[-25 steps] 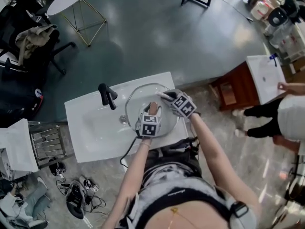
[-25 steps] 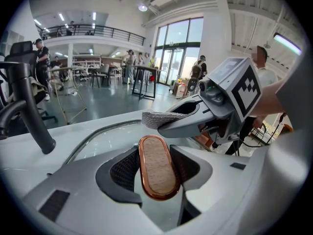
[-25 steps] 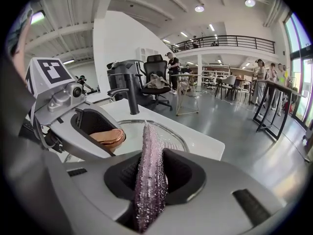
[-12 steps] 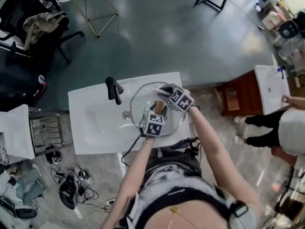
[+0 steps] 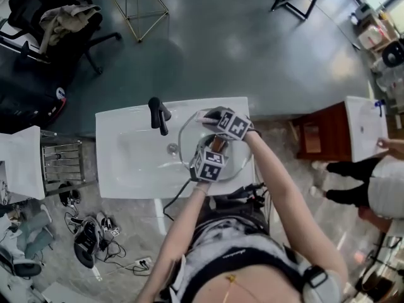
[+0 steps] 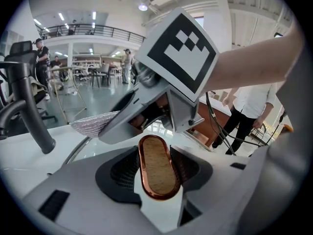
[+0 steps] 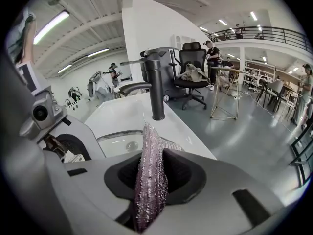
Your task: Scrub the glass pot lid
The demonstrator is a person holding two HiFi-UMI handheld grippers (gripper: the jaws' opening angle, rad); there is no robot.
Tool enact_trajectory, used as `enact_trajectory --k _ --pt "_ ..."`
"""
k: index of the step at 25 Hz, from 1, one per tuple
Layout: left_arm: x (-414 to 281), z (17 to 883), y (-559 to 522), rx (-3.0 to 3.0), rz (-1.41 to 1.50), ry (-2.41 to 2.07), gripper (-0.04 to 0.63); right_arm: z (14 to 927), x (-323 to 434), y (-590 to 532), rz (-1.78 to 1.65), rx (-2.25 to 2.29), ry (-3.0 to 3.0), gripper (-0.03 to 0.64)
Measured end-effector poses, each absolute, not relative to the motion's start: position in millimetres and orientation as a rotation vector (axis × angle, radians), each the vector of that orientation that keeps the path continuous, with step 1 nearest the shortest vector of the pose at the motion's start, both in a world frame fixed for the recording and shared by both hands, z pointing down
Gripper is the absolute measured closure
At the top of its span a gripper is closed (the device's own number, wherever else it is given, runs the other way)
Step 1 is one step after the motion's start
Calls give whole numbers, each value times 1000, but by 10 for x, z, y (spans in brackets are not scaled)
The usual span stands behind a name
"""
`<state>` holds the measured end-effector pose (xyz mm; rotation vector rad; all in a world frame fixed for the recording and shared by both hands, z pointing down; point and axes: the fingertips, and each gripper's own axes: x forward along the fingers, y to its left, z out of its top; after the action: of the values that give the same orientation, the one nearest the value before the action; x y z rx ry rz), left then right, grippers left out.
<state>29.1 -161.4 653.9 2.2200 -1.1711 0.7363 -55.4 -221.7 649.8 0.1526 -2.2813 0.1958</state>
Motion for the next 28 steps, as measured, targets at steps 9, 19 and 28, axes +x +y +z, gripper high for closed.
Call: enact_trajectory --k 9,19,28 --pt "263 6571 -1621 2218 742 -1176 396 6517 -891 -2037 101 9 -2272 523" --pt "246 6555 -1616 2221 742 -1171 396 6486 -725 -2133 116 139 -2348 522" --pt "247 6528 -1608 2219 750 -1159 396 6456 -104 -2235 247 378 -2394 522"
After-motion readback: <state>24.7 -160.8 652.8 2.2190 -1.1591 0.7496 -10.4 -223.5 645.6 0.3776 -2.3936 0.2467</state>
